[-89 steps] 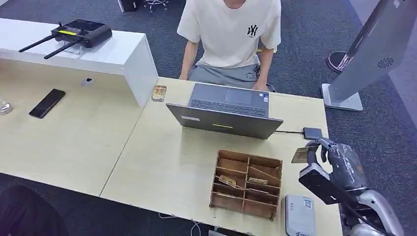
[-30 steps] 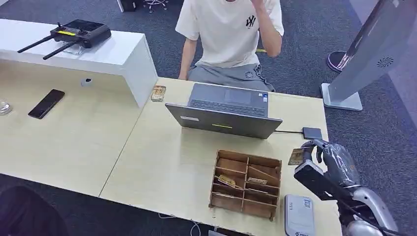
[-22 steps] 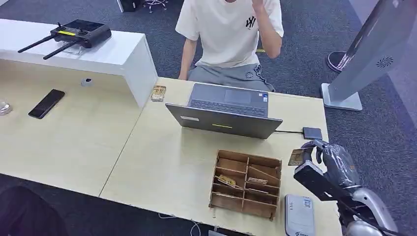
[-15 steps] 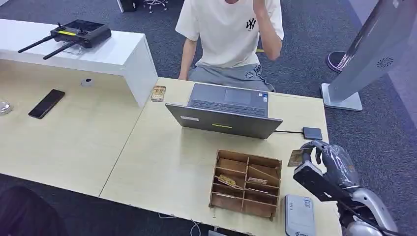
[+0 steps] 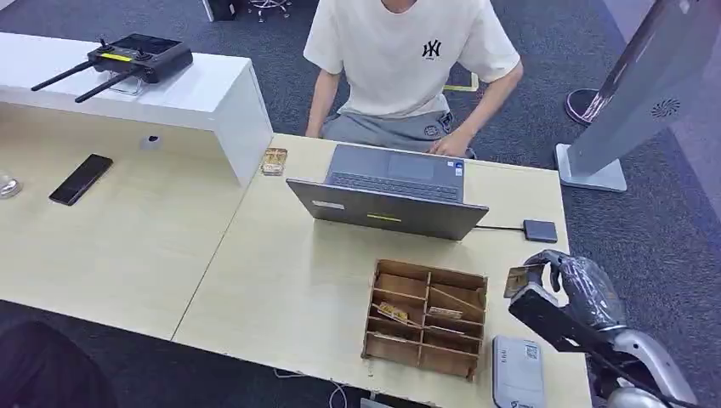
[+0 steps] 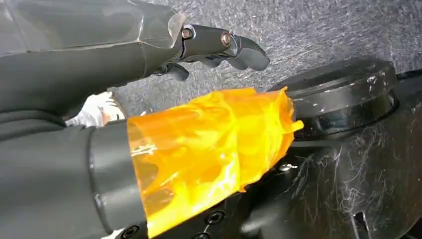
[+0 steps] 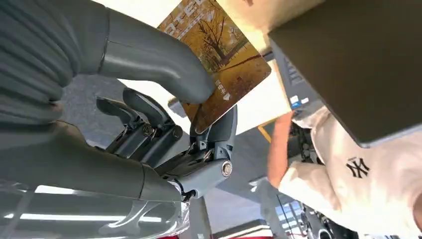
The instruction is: Pass the card to the sensor for recognition and then transmit it.
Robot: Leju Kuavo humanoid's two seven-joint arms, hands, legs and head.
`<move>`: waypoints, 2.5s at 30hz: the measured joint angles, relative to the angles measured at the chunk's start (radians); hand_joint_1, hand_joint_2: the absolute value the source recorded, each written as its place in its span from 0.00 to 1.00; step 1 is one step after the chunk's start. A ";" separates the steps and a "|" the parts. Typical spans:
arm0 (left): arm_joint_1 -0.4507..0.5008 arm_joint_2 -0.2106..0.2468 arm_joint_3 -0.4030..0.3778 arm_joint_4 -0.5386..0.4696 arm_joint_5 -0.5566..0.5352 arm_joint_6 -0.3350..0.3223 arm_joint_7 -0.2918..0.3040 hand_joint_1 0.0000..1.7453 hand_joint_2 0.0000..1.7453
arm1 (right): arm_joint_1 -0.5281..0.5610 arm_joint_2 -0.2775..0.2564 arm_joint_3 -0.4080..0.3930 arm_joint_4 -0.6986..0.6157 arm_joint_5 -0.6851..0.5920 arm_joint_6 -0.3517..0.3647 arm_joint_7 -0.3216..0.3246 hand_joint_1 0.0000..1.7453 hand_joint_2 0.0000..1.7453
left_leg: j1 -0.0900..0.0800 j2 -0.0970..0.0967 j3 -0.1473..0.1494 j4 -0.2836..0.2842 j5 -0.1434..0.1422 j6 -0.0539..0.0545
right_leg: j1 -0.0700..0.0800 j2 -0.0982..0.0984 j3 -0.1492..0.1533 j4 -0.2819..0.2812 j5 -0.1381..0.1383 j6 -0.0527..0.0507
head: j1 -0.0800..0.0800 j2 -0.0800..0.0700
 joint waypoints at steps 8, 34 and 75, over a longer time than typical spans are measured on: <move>0.005 -0.012 0.021 -0.003 0.030 0.000 0.002 0.00 0.00 | -0.003 -0.031 0.000 0.012 -0.035 0.045 0.023 1.00 1.00 | 0.000 0.000 0.000 0.000 0.000 0.000 | 0.000 0.000 0.000 0.000 0.000 0.000 | 0.000 0.000; 0.083 -0.082 0.181 -0.003 0.147 0.000 0.042 0.00 0.00 | -0.089 -0.166 0.079 0.192 -0.346 0.226 0.156 1.00 1.00 | 0.000 -0.001 0.000 0.000 0.000 0.000 | 0.000 -0.001 0.000 0.000 0.000 0.000 | 0.000 0.000; 0.018 -0.104 0.154 0.054 0.492 0.000 -0.120 0.00 0.00 | -0.223 -0.376 0.386 0.243 -0.666 0.346 0.271 1.00 1.00 | 0.000 -0.001 0.000 0.000 0.000 0.000 | 0.000 -0.001 0.000 0.000 0.000 0.000 | 0.000 0.000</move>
